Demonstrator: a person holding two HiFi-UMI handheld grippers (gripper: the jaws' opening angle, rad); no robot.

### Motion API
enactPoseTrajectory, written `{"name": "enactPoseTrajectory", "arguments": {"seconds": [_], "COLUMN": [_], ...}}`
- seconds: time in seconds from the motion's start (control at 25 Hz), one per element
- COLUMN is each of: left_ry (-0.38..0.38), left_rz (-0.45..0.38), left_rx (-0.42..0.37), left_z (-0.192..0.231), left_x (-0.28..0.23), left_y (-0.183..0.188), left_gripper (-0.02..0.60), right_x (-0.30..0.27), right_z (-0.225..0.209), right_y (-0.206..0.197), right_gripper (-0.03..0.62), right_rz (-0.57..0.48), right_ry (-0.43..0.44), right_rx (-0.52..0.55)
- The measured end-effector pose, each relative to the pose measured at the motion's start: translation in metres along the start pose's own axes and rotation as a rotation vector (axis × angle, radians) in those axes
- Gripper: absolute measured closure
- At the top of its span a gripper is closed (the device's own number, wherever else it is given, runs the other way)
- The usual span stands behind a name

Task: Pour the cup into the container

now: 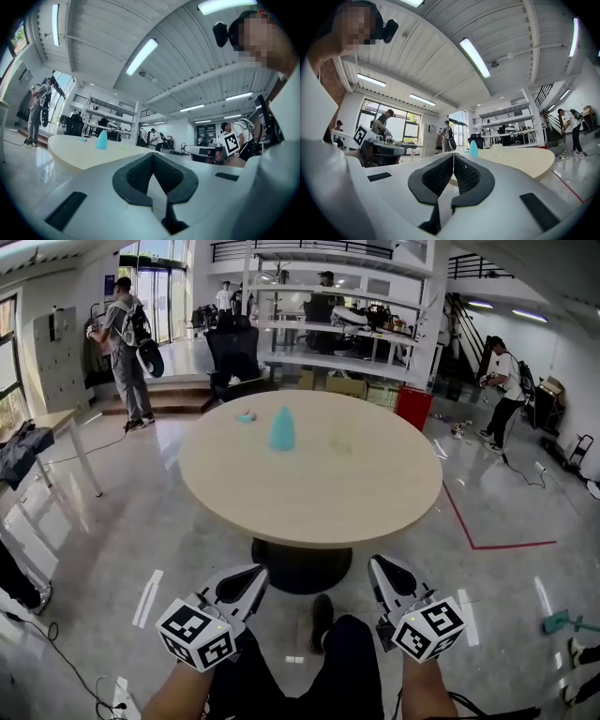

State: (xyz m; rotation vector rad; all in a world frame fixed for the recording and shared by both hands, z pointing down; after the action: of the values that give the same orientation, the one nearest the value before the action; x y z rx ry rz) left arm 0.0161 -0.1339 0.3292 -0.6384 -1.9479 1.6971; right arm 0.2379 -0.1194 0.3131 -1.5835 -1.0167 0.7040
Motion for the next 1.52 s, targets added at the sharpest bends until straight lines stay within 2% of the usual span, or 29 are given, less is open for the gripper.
{"name": "enactPoseTrajectory", "arguments": {"seconds": [0.2,0.44,0.56,0.72,0.92,1.16,1.24,1.36,1.52], "left_ry": [-0.031,-0.068,-0.083,-0.151,-0.243,-0.307,-0.328,-0.377,-0.449], "left_rz": [0.005,-0.011,-0.006,-0.001,0.008,0.065,0.072,0.068,0.052], "left_rx": [-0.006,-0.066,-0.088,-0.11,-0.097,-0.161,-0.138,-0.08,-0.135], "left_z": [0.042,0.1,0.128,0.159,0.193,0.221,0.228,0.231,0.231], "left_x": [-0.053,-0.109,-0.141,-0.172,-0.22,-0.266,-0.277,-0.289,-0.292], "left_y": [0.006,0.01,0.008,0.0,-0.017,-0.036,-0.043,-0.051,-0.053], "left_gripper": [0.588,0.588,0.588,0.588,0.588,0.588,0.588,0.588,0.588], "right_x": [-0.051,-0.12,-0.153,-0.192,-0.239,-0.282,-0.292,-0.304,-0.32], "right_z": [-0.038,-0.069,-0.091,-0.121,-0.159,-0.198,-0.207,-0.22,-0.239], "right_y": [0.011,0.019,0.029,0.038,0.033,0.033,0.031,0.028,0.035], "right_gripper": [0.588,0.586,0.586,0.586,0.586,0.574,0.55,0.453,0.38], "right_rz": [-0.013,-0.021,-0.056,-0.067,-0.028,-0.007,0.014,0.055,0.043], "right_ry": [-0.023,-0.014,-0.039,-0.08,-0.134,-0.173,-0.184,-0.2,-0.212], "right_rx": [-0.004,0.018,0.0,-0.01,0.006,0.035,0.043,0.056,0.019]}}
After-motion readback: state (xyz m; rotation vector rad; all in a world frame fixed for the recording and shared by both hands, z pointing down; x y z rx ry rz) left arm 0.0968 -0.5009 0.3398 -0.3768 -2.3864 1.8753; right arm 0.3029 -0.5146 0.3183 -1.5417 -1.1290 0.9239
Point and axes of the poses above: the fingertips, and each gripper's own axes: x backward along the fingers, z to its left, y out of its top, the point moved 3 cm from there along x, backward along the fingers, and after that the axes turned 15 degrees about -x, right-handed, at the moved point
